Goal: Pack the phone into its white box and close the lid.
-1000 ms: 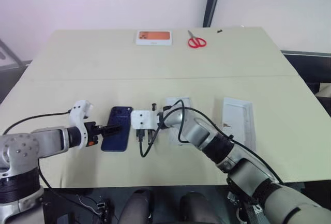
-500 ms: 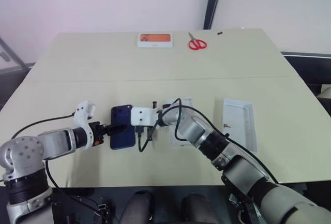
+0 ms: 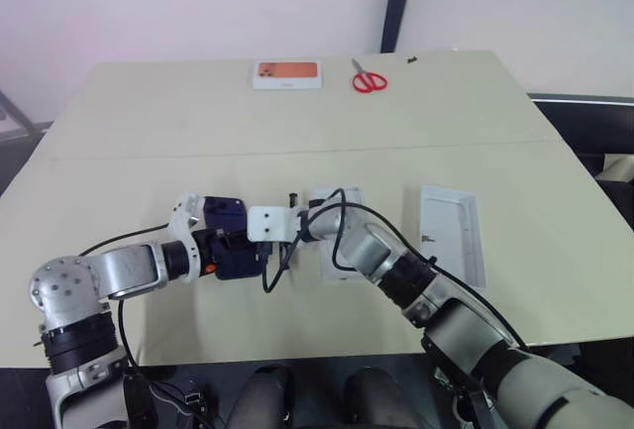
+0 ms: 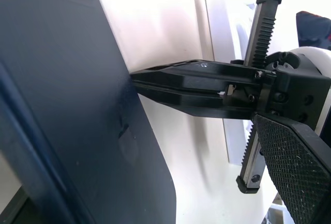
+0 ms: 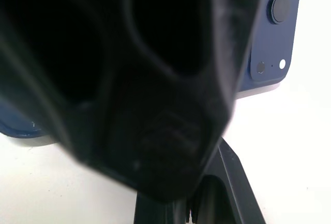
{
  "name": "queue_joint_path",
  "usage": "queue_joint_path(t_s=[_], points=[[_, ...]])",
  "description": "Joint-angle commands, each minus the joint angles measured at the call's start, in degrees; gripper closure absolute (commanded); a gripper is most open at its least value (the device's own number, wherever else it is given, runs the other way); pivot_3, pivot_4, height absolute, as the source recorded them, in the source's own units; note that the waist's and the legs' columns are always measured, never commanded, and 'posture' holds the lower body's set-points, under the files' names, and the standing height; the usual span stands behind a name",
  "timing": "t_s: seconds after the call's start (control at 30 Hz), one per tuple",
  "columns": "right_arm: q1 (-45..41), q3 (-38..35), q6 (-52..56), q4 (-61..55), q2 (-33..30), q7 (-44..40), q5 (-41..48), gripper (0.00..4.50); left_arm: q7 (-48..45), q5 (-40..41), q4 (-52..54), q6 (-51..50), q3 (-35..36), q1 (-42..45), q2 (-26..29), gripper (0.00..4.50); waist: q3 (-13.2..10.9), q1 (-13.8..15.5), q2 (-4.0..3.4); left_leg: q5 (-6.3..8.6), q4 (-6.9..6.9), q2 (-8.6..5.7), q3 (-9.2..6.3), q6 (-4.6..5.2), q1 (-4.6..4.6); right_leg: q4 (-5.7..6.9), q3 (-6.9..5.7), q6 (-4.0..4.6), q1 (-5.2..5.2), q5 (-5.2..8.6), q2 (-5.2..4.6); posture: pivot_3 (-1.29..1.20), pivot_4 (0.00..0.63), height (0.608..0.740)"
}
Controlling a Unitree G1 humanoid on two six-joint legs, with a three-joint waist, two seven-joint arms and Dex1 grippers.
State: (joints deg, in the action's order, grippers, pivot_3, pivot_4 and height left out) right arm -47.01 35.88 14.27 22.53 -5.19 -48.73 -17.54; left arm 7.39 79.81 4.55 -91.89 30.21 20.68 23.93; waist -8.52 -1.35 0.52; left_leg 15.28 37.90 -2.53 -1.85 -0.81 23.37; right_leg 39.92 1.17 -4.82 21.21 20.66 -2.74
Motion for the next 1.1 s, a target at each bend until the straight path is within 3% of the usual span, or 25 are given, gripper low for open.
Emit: queue_joint_path(t_s=[0.03,0.23,0.43,0.53,0.77,1.1], points=[[0.5,0.7,-0.5,-1.8,0.5,-0.7,-0.3,4.45,2.6,2.2,0.9,1.5,-0.1,0.4,1.5,0.00,0.0,0.0,0.00,0.00,0.00,0.00,0.00,0.00,0.00,-0.01,0.00,0.00,0.00,0.00,0.00,0.00,0.150,0.740],[1.2,0.7,-0.5,-2.9,-0.2,-1.2,-0.6,4.45,7.1,4.6,-0.3,6.4,2.4,-0.7,4.0,0.00,0.0,0.0,0.00,0.00,-0.01,0.00,0.00,-0.01,0.00,-0.01,0.00,0.00,0.02,0.00,0.00,0.00,0.150,0.740],[1.4,0.6,-0.2,-3.9,-0.4,-1.6,-0.7,4.45,10.9,11.0,0.0,10.5,0.5,-3.2,5.9,0.00,0.0,0.1,0.04,0.00,-0.02,0.00,0.01,-0.01,0.01,-0.04,0.01,0.00,0.03,0.00,0.00,0.00,0.150,0.740],[1.4,0.6,-0.3,-4.1,-0.4,-1.7,-0.8,4.50,12.5,13.9,0.2,13.2,-1.0,-4.1,6.6,0.80,0.0,0.2,0.04,0.00,-0.02,0.00,0.00,-0.01,0.01,-0.06,0.01,0.00,0.02,0.00,0.00,0.00,0.150,0.740],[1.7,-0.2,0.5,-6.4,-1.3,-2.1,-1.0,4.50,15.5,20.9,-0.2,19.3,-4.2,-5.5,9.8,4.27,0.0,0.3,0.05,0.00,-0.02,0.00,0.01,-0.01,0.04,-0.18,0.02,0.00,0.00,0.00,0.00,0.00,0.150,0.740],[3.6,-6.0,6.9,-21.6,-8.4,-5.6,1.7,4.50,17.1,30.3,-0.9,27.0,-9.3,-4.3,14.1,4.40,-0.2,0.6,0.21,0.00,-0.10,0.01,0.00,-0.01,0.11,-0.44,0.02,0.00,-0.02,0.00,0.00,0.00,0.150,0.740]])
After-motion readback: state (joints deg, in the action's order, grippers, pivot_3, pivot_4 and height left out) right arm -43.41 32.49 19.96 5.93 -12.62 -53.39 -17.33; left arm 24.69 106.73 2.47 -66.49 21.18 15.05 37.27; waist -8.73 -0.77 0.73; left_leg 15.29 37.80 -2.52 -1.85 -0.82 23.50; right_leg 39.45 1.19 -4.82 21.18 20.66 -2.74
